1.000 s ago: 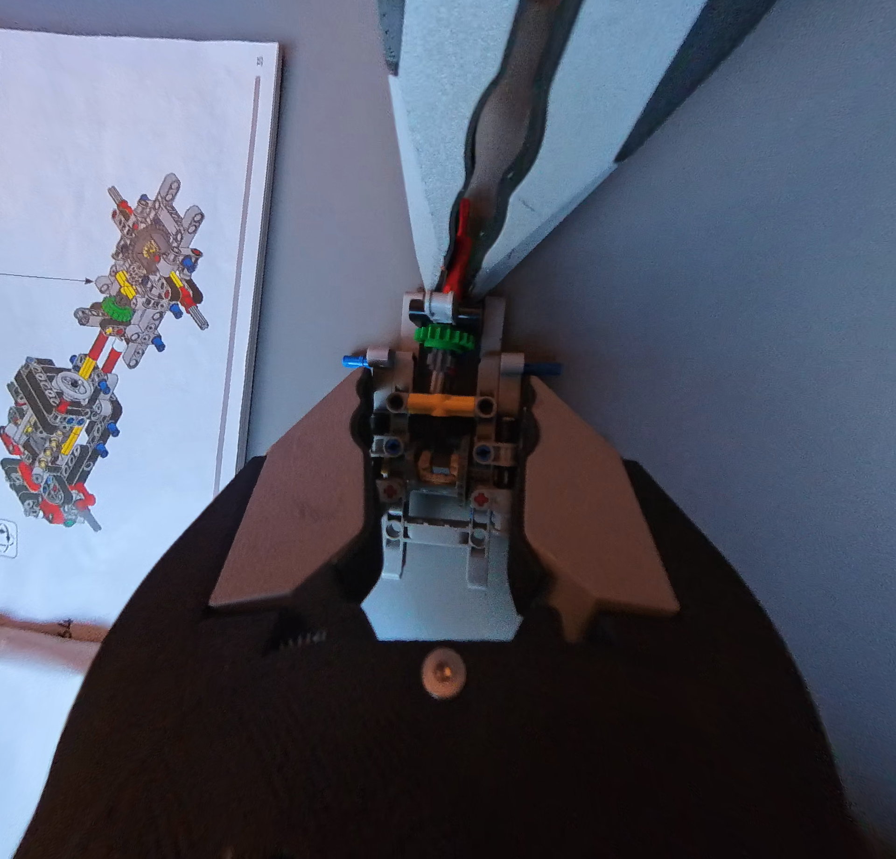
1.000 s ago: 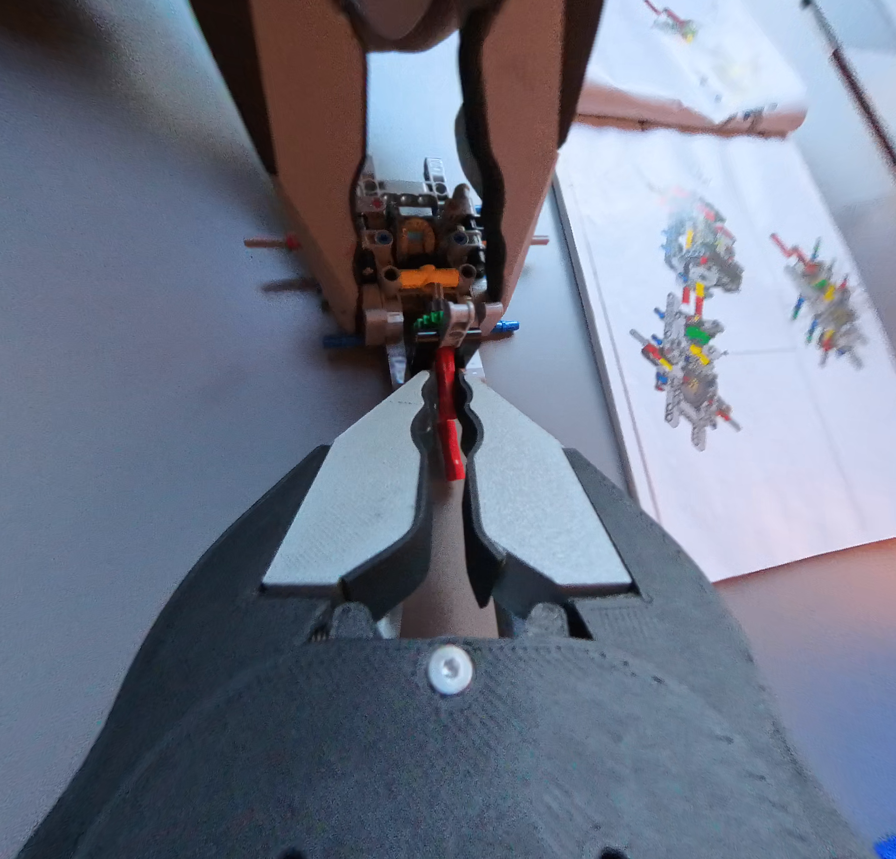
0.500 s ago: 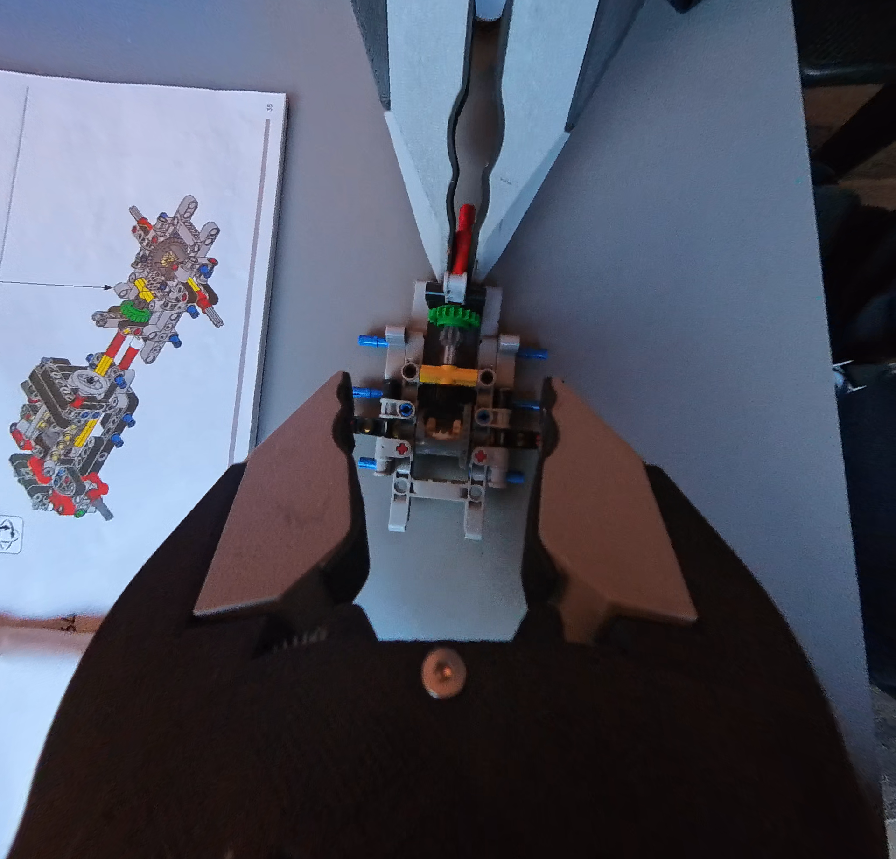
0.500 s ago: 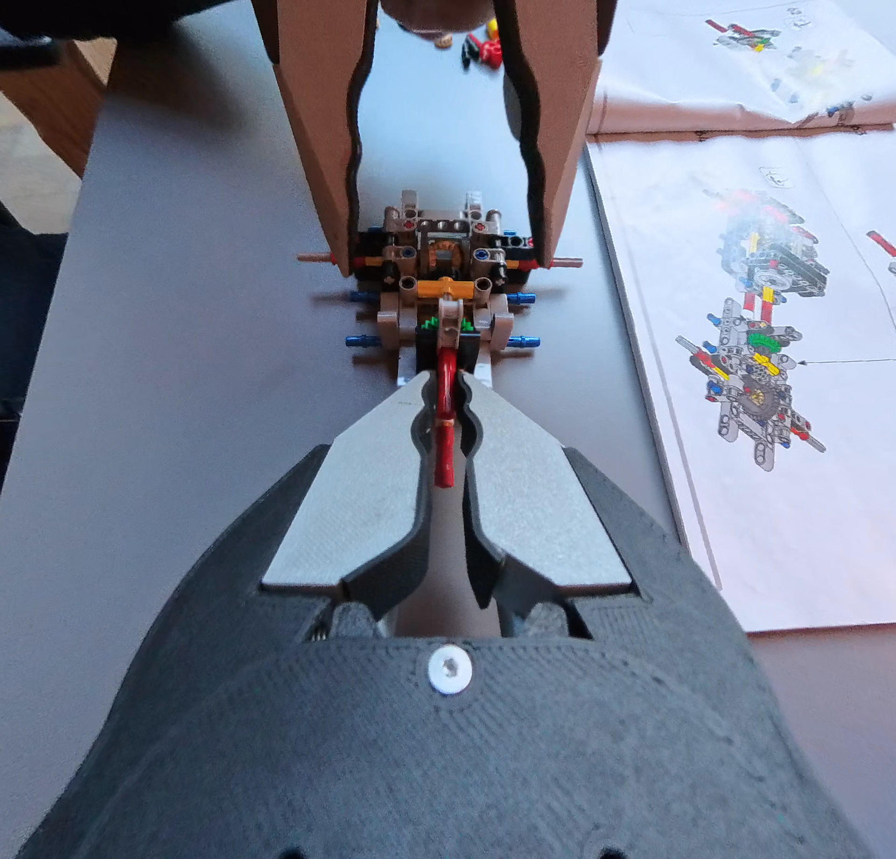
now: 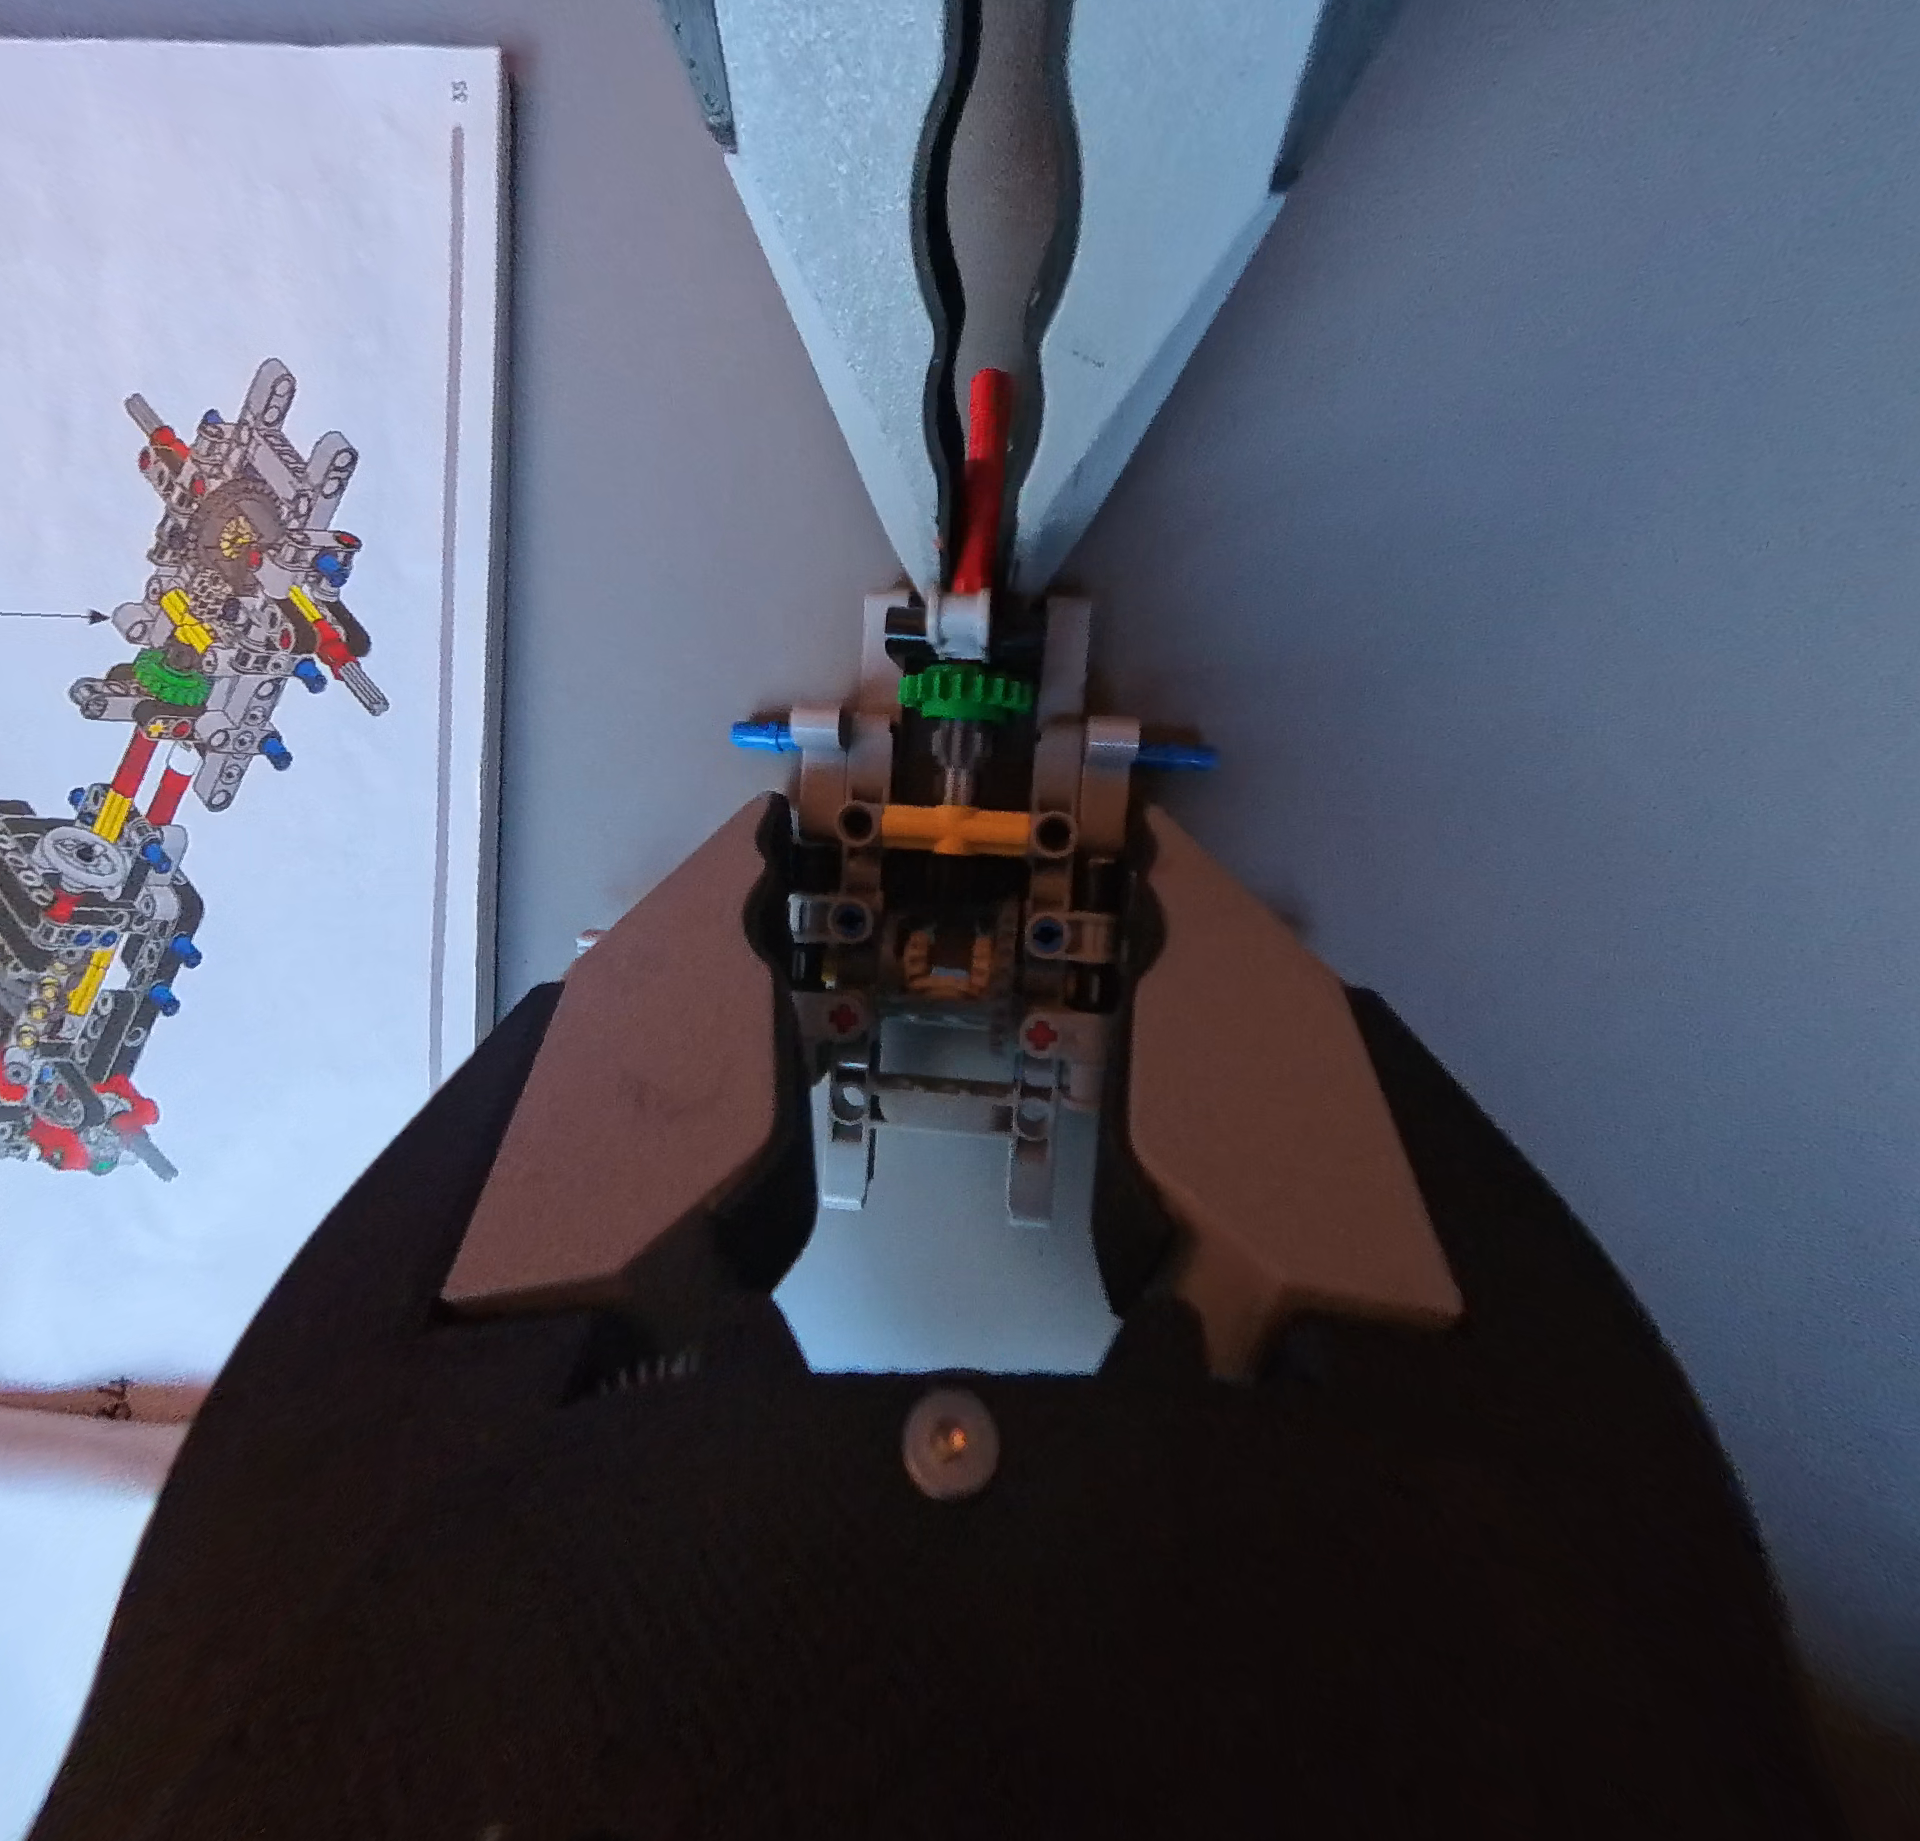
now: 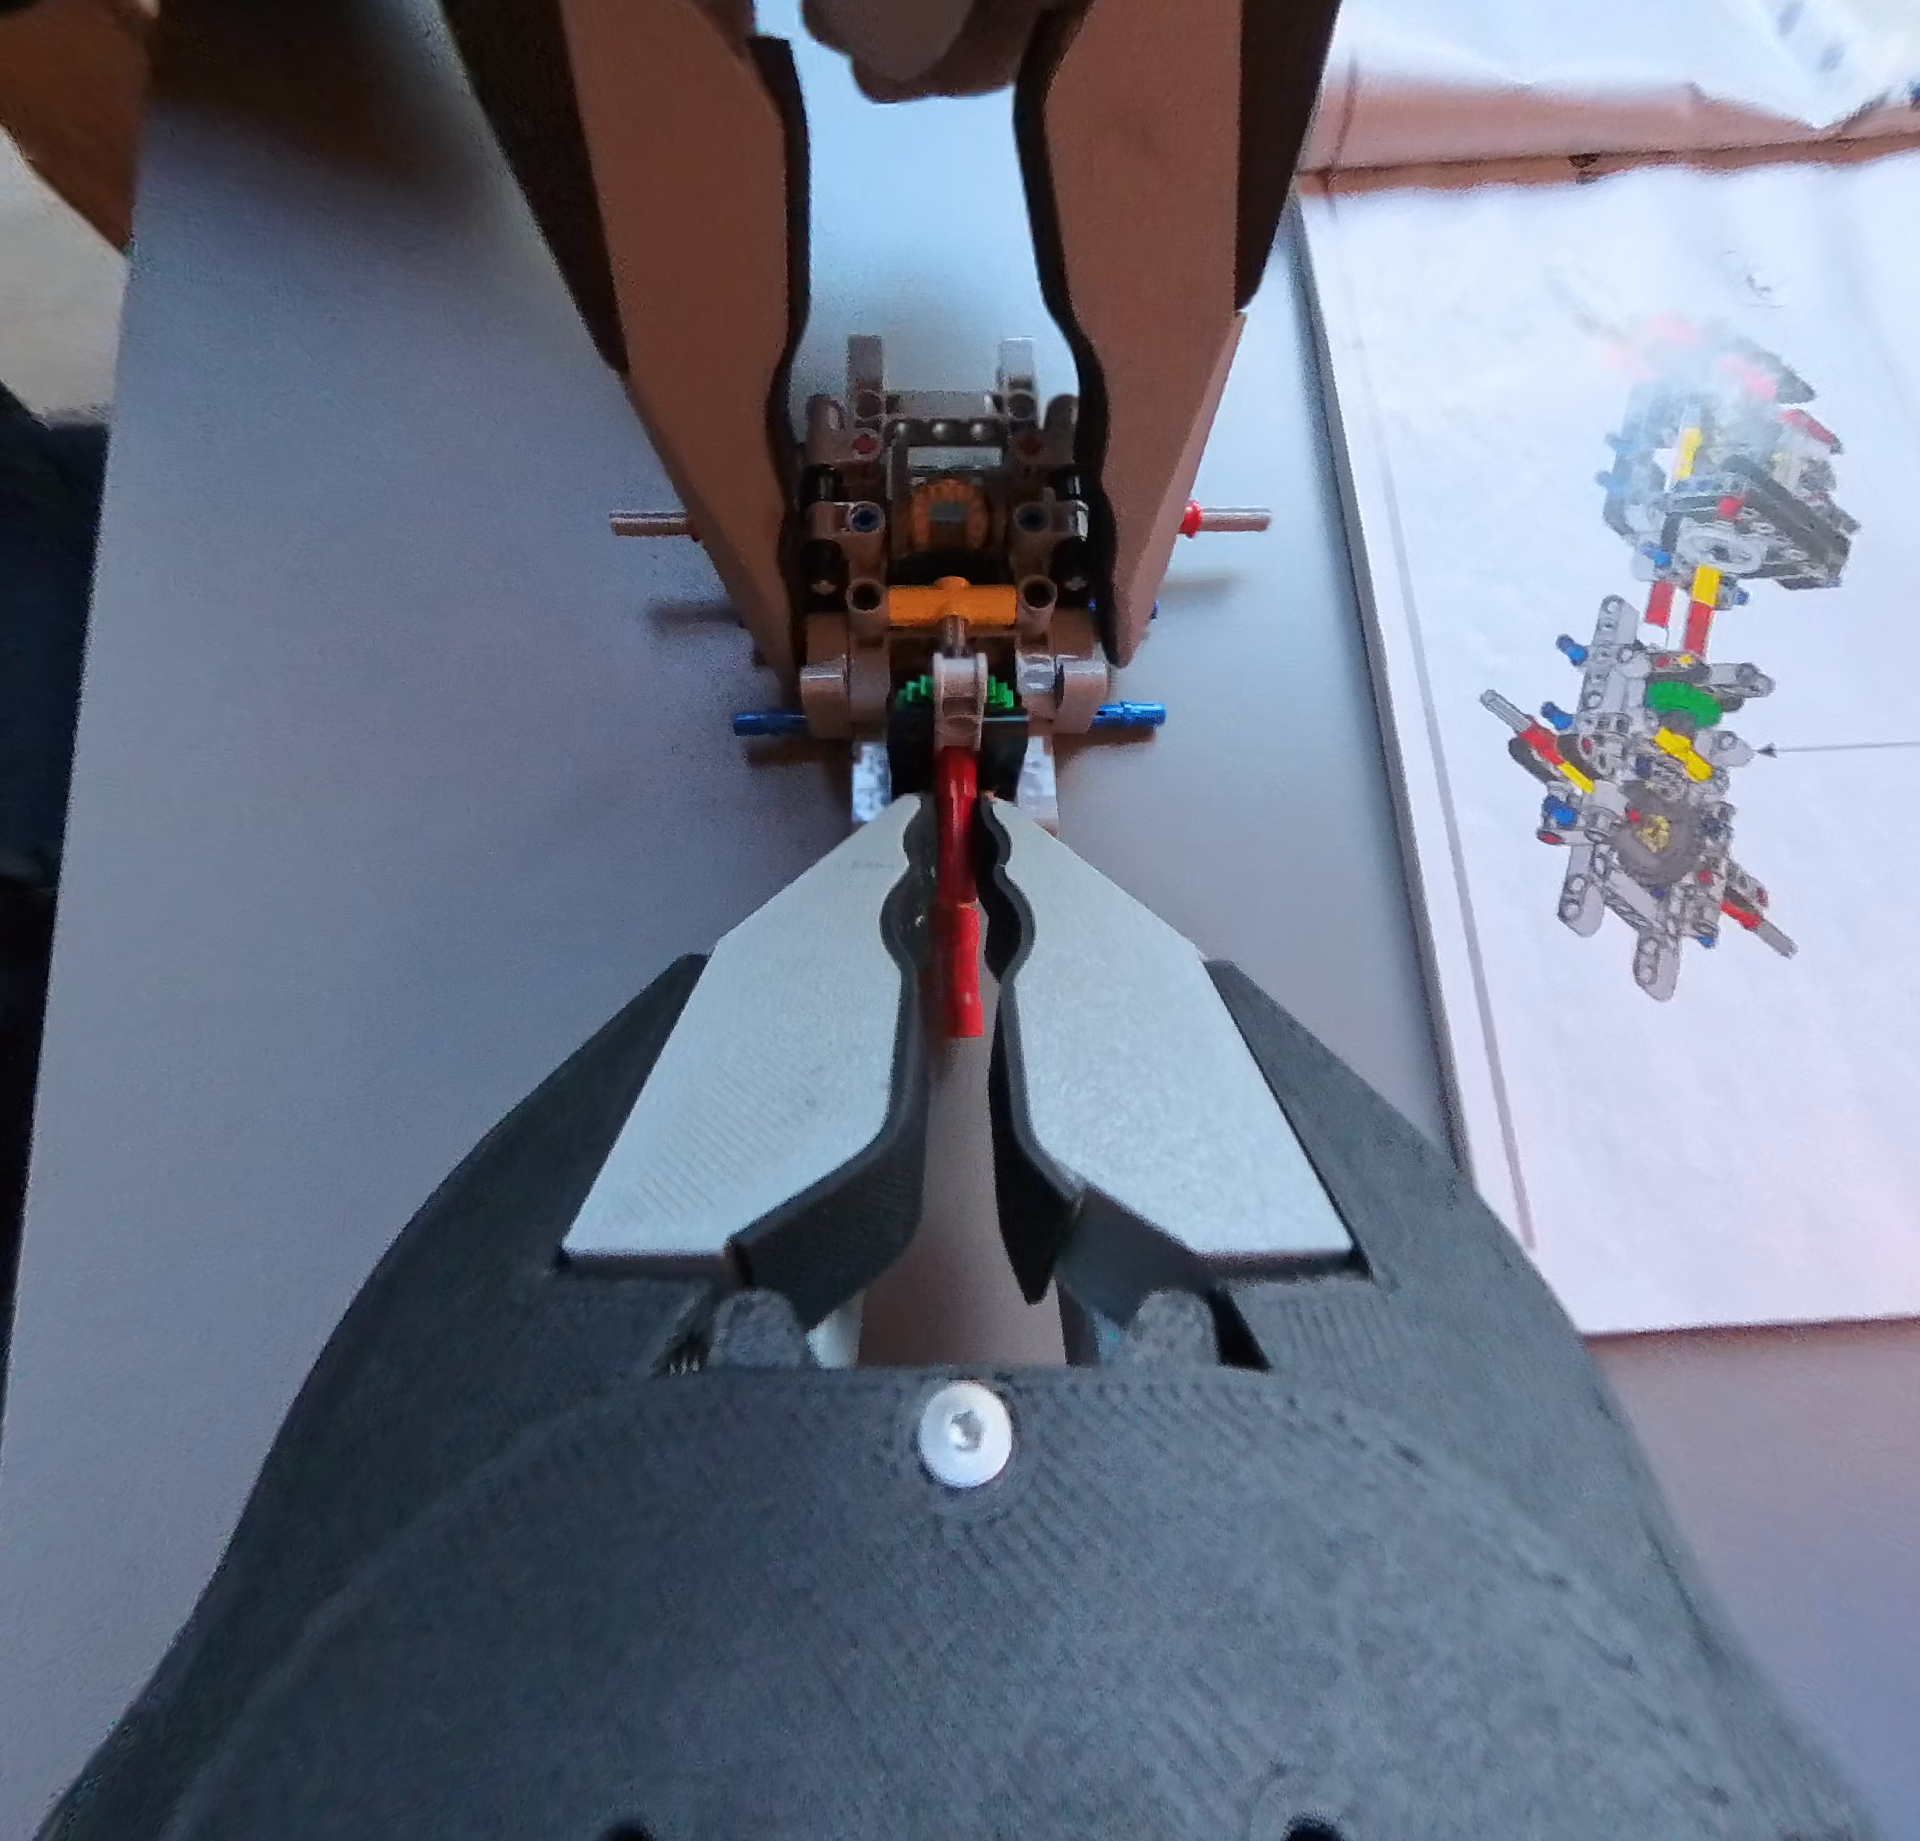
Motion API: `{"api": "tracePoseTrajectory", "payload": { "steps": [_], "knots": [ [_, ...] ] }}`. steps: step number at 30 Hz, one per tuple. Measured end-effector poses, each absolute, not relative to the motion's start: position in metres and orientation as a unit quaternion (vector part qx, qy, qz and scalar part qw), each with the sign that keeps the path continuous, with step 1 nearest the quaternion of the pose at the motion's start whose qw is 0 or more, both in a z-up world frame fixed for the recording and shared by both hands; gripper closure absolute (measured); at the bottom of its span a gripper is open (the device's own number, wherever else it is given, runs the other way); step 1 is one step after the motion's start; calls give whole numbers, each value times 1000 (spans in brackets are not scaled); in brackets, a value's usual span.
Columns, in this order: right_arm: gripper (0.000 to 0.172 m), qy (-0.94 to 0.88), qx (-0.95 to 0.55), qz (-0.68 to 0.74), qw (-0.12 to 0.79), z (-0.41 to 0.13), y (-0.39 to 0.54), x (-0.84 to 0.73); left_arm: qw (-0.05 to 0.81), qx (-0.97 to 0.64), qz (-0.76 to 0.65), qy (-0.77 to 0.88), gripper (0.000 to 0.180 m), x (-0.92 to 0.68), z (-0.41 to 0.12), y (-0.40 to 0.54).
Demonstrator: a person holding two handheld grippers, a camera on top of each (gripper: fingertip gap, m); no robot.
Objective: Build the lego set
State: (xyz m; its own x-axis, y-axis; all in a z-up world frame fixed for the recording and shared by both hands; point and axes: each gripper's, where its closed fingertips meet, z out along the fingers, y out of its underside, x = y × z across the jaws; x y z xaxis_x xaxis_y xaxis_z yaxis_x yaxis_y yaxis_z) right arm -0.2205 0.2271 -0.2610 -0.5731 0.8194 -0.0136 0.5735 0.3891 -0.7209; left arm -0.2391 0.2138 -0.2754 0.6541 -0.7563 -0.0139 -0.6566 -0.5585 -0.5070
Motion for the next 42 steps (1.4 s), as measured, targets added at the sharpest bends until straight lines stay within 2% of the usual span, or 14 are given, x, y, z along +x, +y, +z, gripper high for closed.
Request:
{"api": "tracePoseTrajectory", "payload": {
  "steps": [8,18,25,26,27,29,35,42],
  "knots": [
    [169,-829,-431,297,199,-262,233,-220,242,-877,-90,405,122,-236,-274,220],
    [169,-808,-424,362,191,-262,233,-223,305,-865,-150,370,122,-234,-272,222],
    [168,-810,-404,344,250,-260,236,-227,310,-866,-138,367,120,-237,-272,223],
    [160,-811,-401,347,248,-259,236,-225,307,-867,-127,372,120,-237,-272,222],
    [142,-809,-400,355,243,-257,237,-223,307,-865,-116,380,120,-237,-272,222],
    [140,-798,-409,373,238,-251,244,-218,307,-864,-111,383,120,-238,-273,222],
    [165,-792,-410,389,229,-249,251,-210,309,-864,-135,374,120,-237,-272,222],
    [169,-805,-408,372,218,-258,247,-211,314,-865,-141,366,120,-236,-272,223]
  ]
}}
